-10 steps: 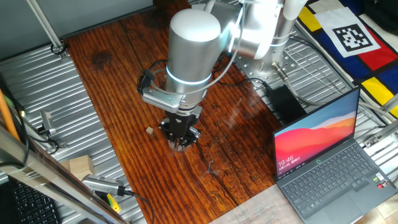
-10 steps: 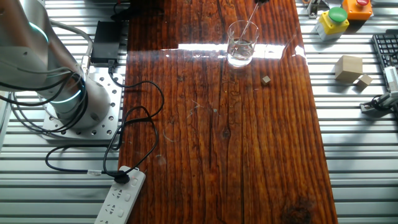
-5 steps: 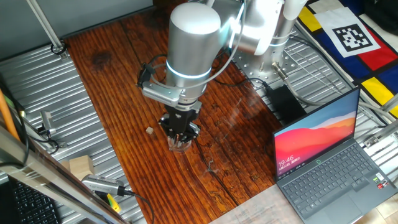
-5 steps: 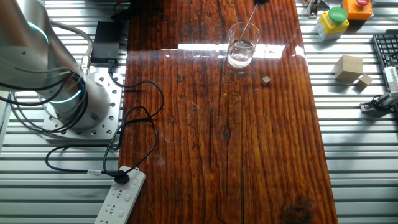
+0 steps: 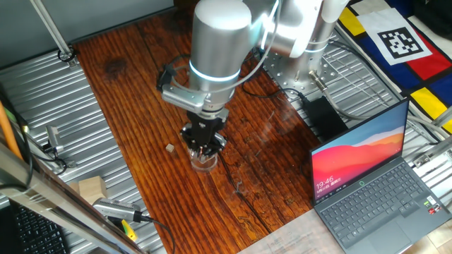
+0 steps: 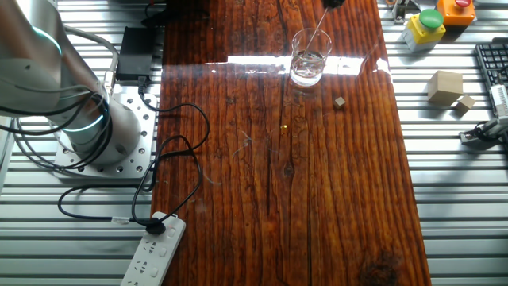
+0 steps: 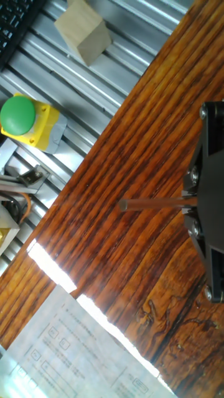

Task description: Stir the beaker with a glass rod

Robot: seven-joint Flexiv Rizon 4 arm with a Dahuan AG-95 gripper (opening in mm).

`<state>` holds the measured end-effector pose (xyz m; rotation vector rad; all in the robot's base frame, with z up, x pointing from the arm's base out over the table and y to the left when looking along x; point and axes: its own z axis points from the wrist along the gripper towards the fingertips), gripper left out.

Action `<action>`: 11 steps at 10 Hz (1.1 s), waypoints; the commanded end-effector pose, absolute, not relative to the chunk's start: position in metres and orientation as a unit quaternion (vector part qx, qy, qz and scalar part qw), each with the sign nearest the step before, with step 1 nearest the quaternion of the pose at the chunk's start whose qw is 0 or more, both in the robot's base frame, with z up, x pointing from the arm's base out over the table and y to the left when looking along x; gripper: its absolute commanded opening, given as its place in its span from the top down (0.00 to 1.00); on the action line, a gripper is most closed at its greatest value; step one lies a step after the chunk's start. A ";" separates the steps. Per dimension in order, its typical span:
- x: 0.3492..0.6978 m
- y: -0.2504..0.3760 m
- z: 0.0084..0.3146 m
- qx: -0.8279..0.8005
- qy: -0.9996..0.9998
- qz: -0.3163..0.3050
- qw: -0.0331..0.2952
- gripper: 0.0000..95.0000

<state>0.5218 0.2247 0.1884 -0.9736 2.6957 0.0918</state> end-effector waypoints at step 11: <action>0.525 0.209 0.209 -0.321 0.928 0.033 0.184 1.00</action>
